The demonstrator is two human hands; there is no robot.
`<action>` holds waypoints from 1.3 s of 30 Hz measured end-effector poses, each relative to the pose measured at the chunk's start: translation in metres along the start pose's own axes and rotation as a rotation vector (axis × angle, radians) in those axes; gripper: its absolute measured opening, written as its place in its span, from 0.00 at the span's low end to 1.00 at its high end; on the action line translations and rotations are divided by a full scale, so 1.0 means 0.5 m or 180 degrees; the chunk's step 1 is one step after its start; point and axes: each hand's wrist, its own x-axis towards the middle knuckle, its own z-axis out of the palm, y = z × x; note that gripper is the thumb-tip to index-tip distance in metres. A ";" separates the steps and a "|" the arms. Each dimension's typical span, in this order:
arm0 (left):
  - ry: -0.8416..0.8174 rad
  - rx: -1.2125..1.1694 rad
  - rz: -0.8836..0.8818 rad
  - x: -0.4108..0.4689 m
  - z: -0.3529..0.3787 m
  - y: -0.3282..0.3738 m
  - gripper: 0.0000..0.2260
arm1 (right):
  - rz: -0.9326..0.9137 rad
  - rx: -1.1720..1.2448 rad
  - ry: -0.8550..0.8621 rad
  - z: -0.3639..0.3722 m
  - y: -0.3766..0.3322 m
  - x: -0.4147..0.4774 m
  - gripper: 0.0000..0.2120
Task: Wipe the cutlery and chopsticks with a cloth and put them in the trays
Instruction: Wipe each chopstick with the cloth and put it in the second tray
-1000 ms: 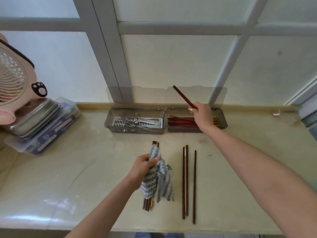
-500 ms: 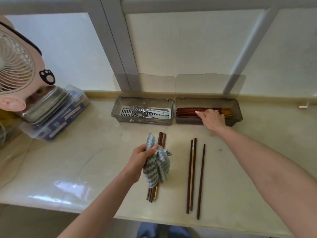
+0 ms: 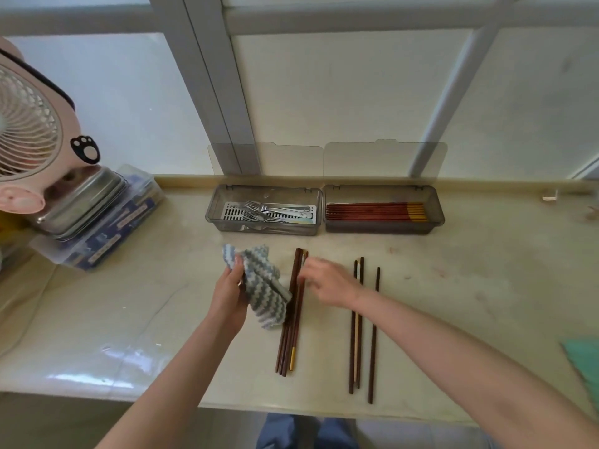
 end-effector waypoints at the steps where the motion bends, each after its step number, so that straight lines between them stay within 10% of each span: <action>1: 0.0019 -0.0079 -0.0038 -0.002 -0.008 0.000 0.20 | -0.0260 -0.0147 -0.0121 0.016 -0.013 -0.003 0.13; 10: -0.0075 -0.0426 -0.0091 -0.012 -0.077 0.005 0.17 | -0.1265 -0.0993 -0.0393 0.037 -0.031 -0.021 0.14; 39: -0.0201 -0.0511 -0.0266 -0.021 -0.083 0.004 0.16 | -0.0721 -0.1128 -0.0583 0.052 -0.110 -0.028 0.16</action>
